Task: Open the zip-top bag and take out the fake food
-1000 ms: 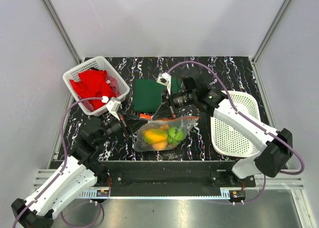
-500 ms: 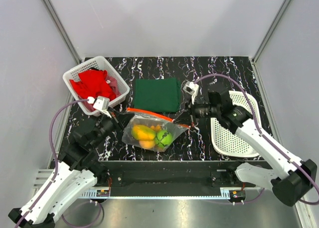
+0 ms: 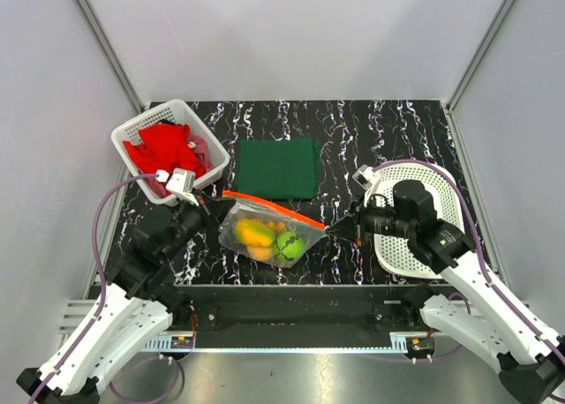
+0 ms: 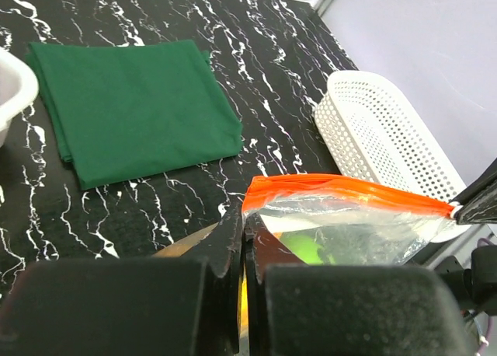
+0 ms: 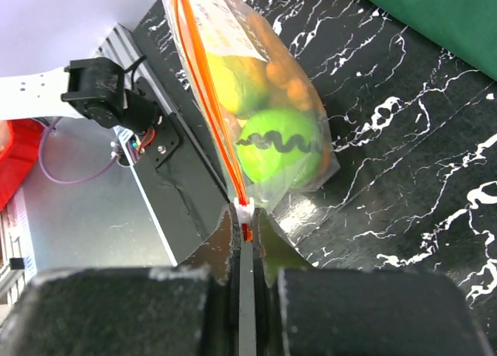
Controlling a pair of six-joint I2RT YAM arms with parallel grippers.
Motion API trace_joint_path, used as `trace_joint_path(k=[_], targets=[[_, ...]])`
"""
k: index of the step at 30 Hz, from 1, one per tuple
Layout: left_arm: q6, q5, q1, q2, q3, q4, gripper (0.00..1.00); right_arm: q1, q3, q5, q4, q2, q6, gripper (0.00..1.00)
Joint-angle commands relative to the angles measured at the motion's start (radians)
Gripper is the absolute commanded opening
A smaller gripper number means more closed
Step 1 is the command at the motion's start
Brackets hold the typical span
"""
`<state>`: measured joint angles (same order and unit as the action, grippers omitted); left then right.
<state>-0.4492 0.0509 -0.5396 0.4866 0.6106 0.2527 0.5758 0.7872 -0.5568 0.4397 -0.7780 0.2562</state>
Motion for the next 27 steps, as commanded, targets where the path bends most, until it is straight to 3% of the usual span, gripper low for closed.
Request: trace_joint_path(k=[1, 4, 7, 10, 17, 27], targets=[[0.033, 0.066, 0.032, -0.002, -0.009, -0.130, 0.00, -0.005, 0.018, 0.002, 0.050, 0.007, 0.023, 0.13], [0.079, 0.203, 0.033, 0.013, -0.014, -0.148, 0.00, -0.007, 0.107, -0.054, 0.050, -0.073, 0.002, 0.40], [0.121, 0.323, 0.033, 0.036, -0.020, -0.139, 0.00, -0.007, 0.226, -0.072, 0.062, -0.177, -0.028, 0.58], [0.144, 0.424, 0.035, 0.056, -0.035, -0.144, 0.00, -0.007, 0.345, -0.098, 0.086, -0.289, -0.081, 0.66], [0.175, 0.469, 0.043, 0.070, -0.028, -0.127, 0.00, -0.005, 0.495, -0.241, 0.140, -0.519, -0.176, 0.61], [0.162, 0.504, 0.056, 0.087, -0.006, -0.130, 0.00, 0.053, 0.429, -0.247, 0.133, -0.569, -0.193, 0.59]])
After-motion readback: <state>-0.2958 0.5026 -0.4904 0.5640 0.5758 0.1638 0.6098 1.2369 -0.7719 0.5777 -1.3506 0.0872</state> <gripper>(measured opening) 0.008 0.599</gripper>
